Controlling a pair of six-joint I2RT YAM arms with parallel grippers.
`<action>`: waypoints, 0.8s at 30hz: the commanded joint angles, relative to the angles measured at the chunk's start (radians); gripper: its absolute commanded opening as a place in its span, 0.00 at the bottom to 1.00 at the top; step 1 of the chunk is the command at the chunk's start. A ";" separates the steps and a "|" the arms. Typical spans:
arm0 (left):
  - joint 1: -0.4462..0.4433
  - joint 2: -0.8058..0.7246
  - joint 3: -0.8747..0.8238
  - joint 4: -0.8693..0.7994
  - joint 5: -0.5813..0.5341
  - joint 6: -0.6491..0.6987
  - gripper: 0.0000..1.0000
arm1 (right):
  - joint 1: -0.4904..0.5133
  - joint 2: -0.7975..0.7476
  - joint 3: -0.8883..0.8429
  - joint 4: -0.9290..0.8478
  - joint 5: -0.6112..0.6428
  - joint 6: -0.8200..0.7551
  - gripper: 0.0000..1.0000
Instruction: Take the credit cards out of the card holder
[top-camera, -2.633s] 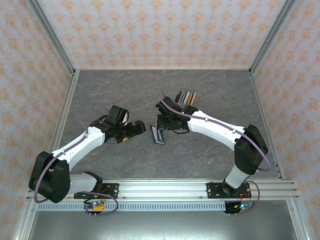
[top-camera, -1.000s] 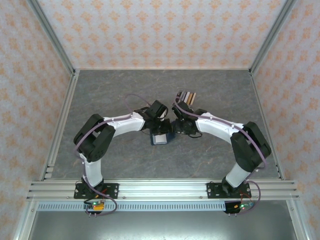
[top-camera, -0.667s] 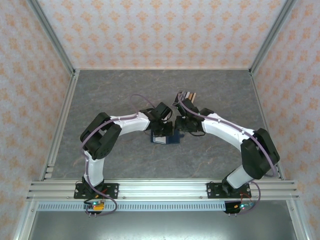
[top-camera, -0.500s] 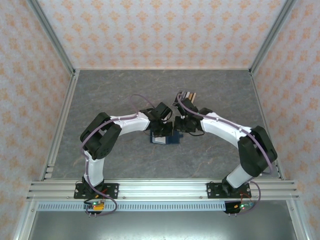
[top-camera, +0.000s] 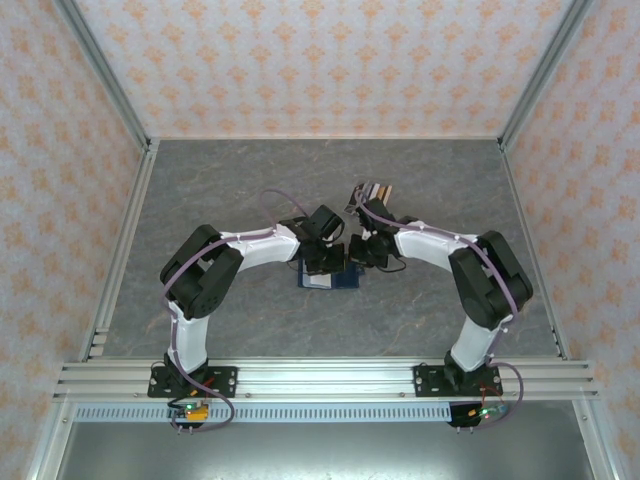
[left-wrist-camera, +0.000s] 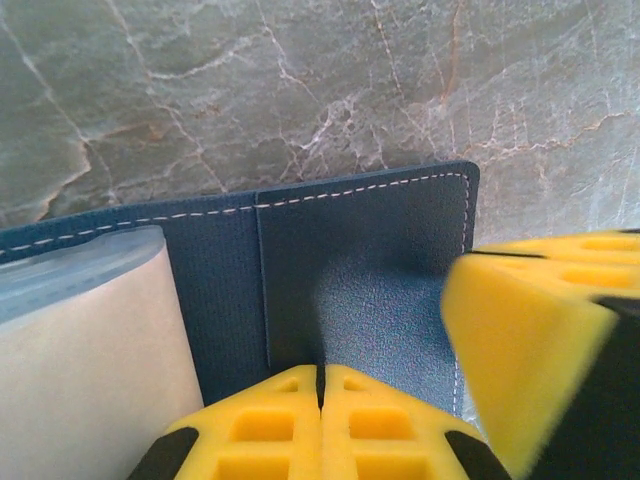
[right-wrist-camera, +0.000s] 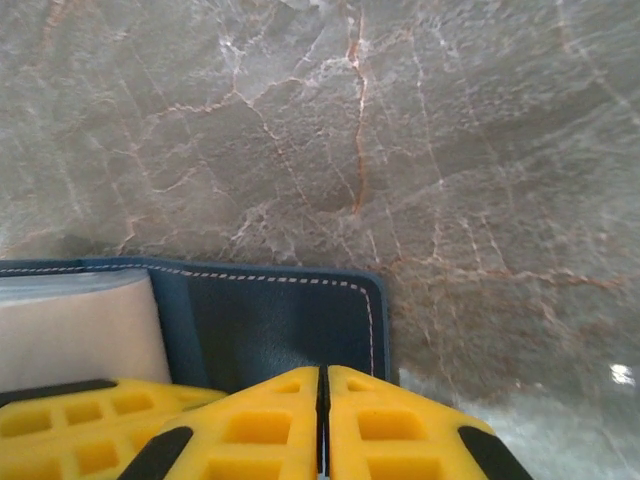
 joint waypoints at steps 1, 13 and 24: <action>-0.003 -0.073 0.010 -0.068 -0.057 -0.027 0.01 | -0.003 0.026 -0.010 0.040 0.003 0.008 0.10; 0.032 -0.322 -0.115 -0.188 -0.192 -0.105 0.44 | -0.003 0.061 -0.029 0.044 0.016 -0.012 0.10; 0.062 -0.300 -0.142 -0.178 -0.196 -0.111 0.68 | -0.004 0.058 -0.037 0.041 0.019 -0.015 0.10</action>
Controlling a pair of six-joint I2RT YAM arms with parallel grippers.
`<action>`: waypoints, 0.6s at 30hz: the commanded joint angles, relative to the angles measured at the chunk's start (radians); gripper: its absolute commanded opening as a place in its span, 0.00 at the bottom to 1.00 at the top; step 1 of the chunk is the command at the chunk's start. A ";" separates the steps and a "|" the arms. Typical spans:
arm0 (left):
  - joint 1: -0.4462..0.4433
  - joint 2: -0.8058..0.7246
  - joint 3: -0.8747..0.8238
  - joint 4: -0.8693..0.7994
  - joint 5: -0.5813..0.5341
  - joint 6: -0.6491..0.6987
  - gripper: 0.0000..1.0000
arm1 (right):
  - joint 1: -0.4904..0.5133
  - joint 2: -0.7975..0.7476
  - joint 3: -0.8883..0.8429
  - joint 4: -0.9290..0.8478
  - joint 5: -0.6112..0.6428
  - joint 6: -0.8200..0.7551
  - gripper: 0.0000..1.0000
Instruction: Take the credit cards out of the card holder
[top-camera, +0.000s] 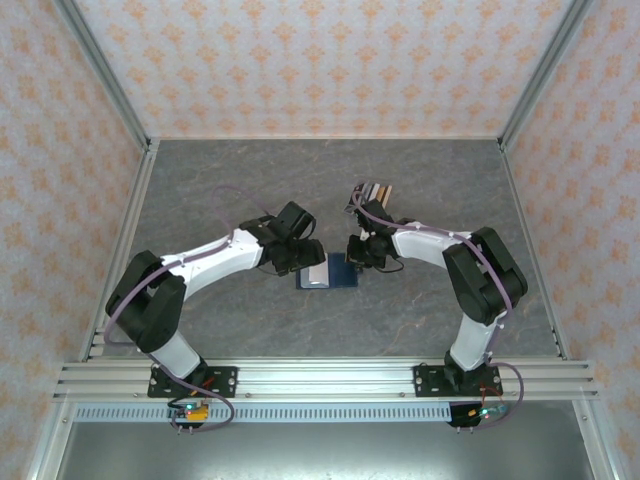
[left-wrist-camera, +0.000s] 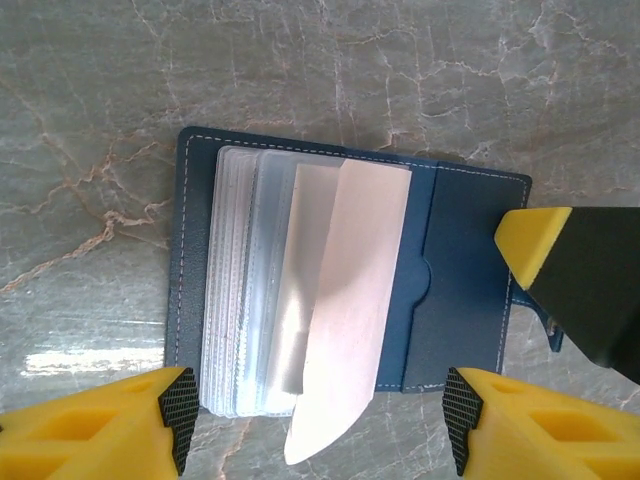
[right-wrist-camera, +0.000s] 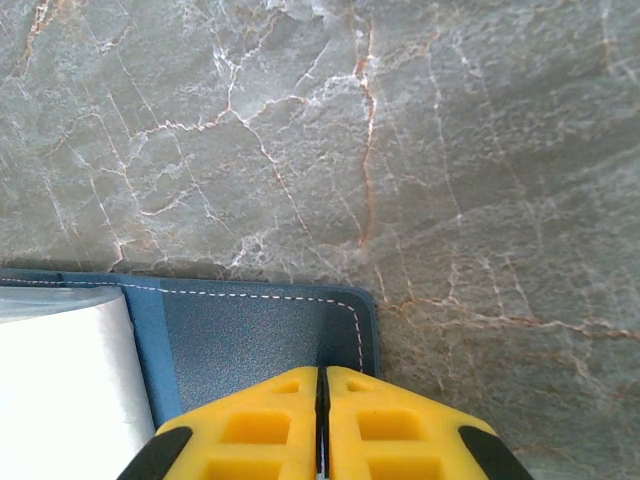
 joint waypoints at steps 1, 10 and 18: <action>0.003 0.039 0.028 -0.007 -0.007 0.003 0.68 | -0.004 0.032 -0.028 -0.012 0.027 -0.010 0.10; 0.003 0.126 0.086 0.006 0.021 0.016 0.66 | -0.002 0.046 -0.020 -0.021 0.036 -0.013 0.10; 0.004 0.153 0.069 0.026 0.040 0.009 0.61 | -0.003 0.060 -0.011 -0.033 0.039 -0.018 0.10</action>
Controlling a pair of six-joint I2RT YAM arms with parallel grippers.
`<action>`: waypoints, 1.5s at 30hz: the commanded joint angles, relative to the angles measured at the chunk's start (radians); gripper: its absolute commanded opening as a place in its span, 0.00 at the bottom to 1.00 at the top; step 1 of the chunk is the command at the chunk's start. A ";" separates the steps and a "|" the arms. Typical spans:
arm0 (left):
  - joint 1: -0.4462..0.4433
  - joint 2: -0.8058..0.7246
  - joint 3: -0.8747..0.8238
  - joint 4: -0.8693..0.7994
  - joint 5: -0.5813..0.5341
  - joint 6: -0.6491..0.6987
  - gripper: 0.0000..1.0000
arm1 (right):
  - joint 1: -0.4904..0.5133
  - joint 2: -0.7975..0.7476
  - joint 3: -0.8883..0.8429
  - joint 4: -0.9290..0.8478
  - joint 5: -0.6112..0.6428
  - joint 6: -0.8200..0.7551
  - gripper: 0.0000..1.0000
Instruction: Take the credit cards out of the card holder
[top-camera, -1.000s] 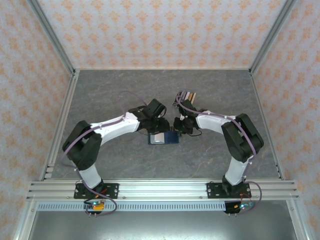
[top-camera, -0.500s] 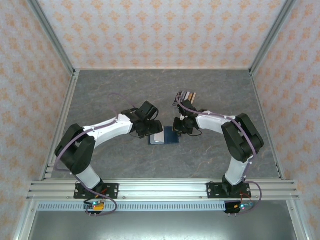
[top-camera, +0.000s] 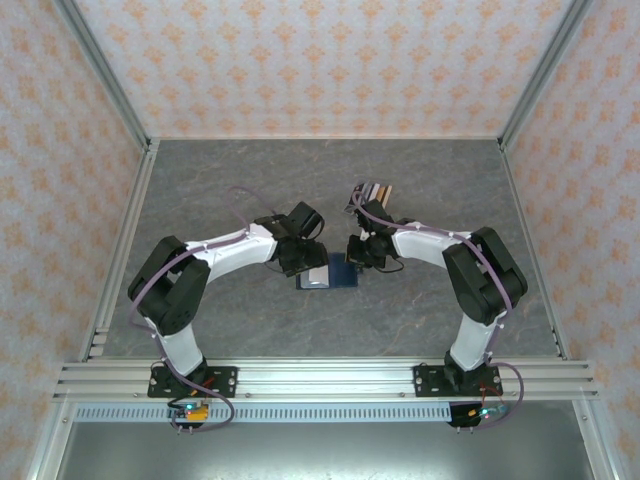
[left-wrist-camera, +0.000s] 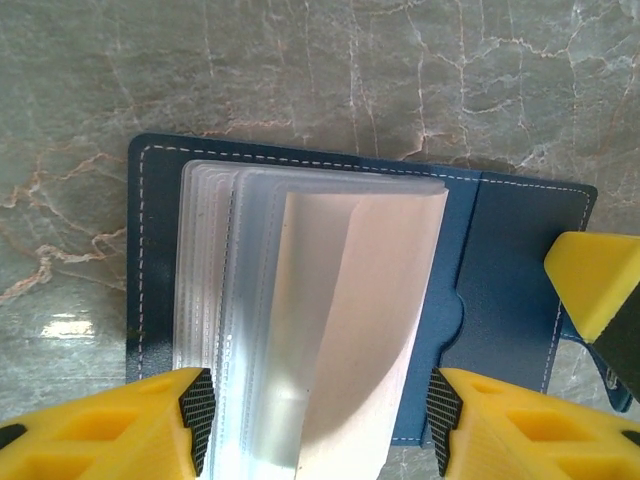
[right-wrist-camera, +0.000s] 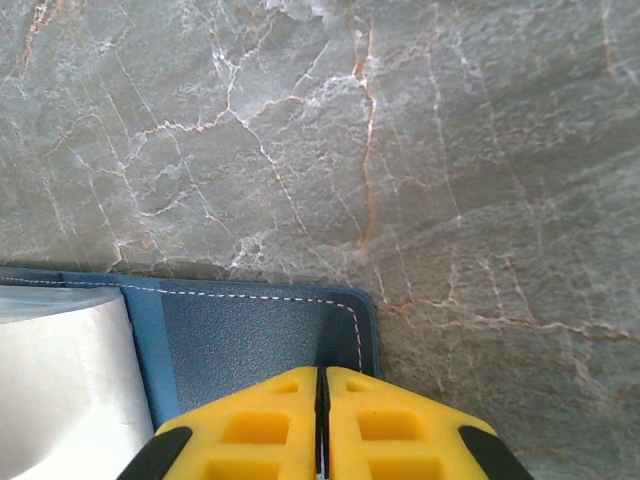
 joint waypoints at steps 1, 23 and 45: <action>0.004 0.020 0.009 0.018 0.008 0.006 0.61 | -0.003 0.059 -0.010 -0.034 0.039 -0.017 0.10; 0.006 0.049 0.046 0.048 0.098 0.031 0.61 | -0.003 0.070 -0.004 -0.039 0.043 -0.017 0.10; -0.002 -0.051 -0.012 0.102 0.172 0.040 0.52 | -0.004 0.071 -0.007 -0.034 0.041 -0.015 0.10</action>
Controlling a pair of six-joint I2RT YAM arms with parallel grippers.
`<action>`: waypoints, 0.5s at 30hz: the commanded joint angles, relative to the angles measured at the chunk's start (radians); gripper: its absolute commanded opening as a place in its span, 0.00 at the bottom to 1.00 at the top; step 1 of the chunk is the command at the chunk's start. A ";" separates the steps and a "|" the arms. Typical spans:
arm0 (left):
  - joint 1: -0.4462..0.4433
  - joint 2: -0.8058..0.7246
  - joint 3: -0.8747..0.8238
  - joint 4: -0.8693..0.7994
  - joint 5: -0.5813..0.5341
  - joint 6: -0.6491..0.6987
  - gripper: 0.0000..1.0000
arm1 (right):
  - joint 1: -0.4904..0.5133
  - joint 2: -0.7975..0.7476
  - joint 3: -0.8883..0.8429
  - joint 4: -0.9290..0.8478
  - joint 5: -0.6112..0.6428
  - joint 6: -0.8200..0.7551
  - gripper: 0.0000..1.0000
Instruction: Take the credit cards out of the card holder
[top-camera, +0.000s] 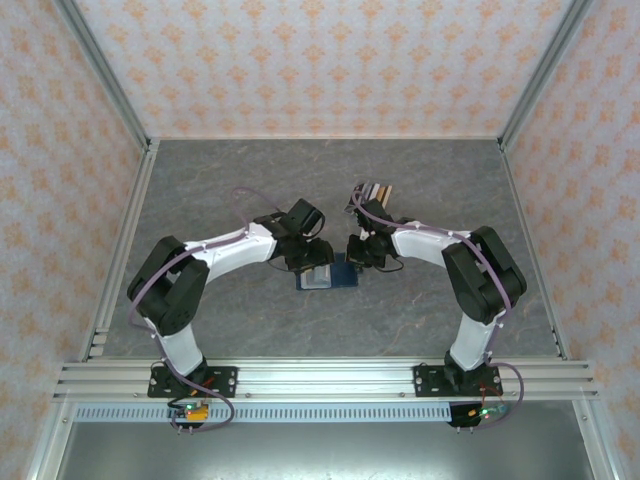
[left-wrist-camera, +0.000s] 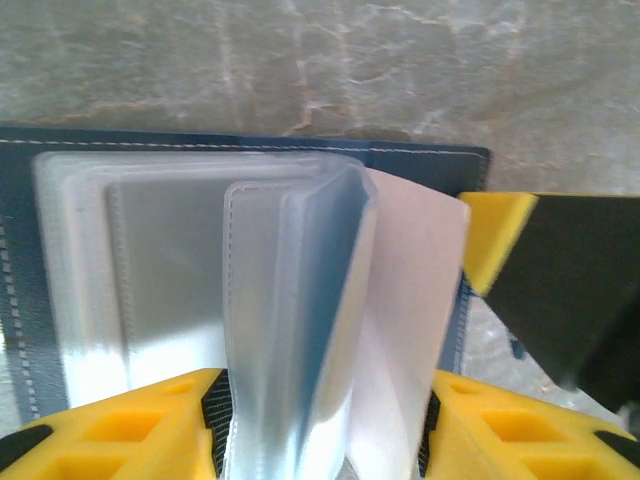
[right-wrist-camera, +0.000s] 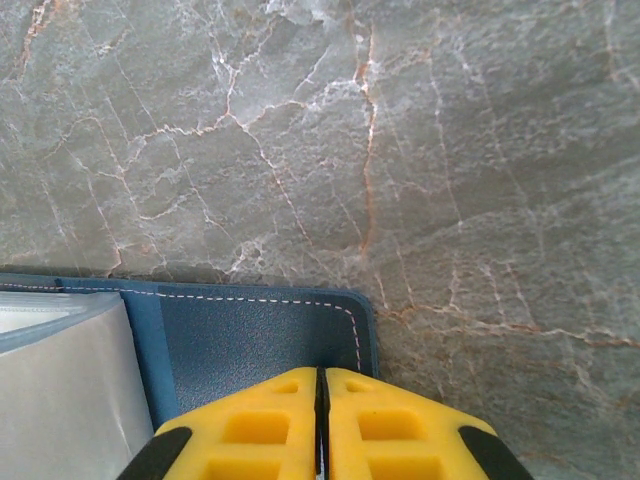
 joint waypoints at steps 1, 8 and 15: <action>-0.005 -0.039 -0.019 0.051 0.065 0.021 0.52 | -0.002 0.063 -0.016 -0.028 0.042 -0.010 0.10; -0.010 -0.017 -0.025 0.152 0.146 -0.004 0.51 | -0.002 0.030 -0.045 0.021 0.010 -0.008 0.10; -0.017 0.013 -0.001 0.190 0.172 -0.011 0.51 | -0.002 -0.117 -0.133 0.126 0.030 0.006 0.10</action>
